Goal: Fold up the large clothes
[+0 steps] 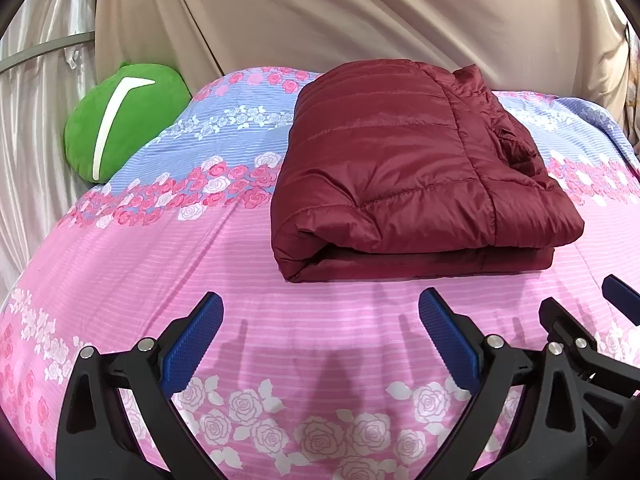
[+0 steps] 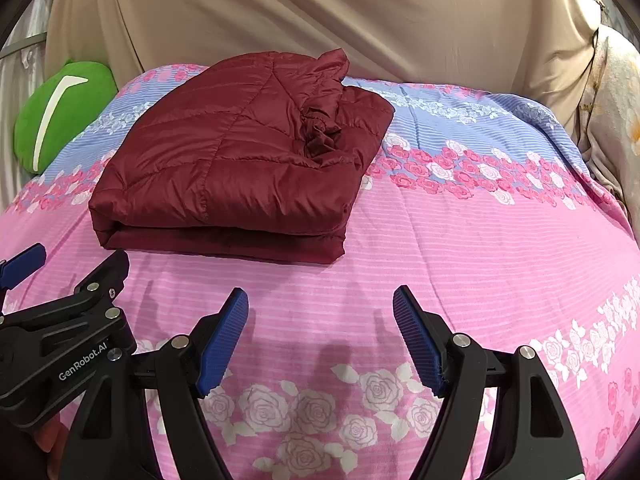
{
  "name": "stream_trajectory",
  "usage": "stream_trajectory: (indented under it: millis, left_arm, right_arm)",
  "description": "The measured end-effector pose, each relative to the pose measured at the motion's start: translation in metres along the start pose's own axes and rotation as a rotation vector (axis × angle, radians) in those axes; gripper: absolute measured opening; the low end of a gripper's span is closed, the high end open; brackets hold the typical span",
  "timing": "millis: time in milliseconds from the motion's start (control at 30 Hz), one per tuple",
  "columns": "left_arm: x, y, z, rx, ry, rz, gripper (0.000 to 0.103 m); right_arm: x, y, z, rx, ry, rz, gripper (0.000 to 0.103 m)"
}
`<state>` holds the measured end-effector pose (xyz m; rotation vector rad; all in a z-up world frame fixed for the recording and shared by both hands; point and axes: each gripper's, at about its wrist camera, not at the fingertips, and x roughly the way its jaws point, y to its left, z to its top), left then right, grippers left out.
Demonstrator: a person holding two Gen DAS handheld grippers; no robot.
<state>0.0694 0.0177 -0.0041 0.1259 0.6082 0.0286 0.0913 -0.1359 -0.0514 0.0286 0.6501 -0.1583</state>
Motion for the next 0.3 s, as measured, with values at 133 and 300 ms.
stream_trajectory:
  millis: [133,300]
  left_arm:
    - [-0.0004,-0.0007,0.0001,-0.001,0.001,0.003,0.095]
    - [-0.0005,-0.0005,0.0003,-0.001,0.000,0.003,0.095]
  right_arm:
    - [0.0004,-0.0009,0.0000,-0.002,0.000,0.001,0.073]
    - [0.0004,-0.0009,-0.0001,-0.001,0.000,0.001,0.073]
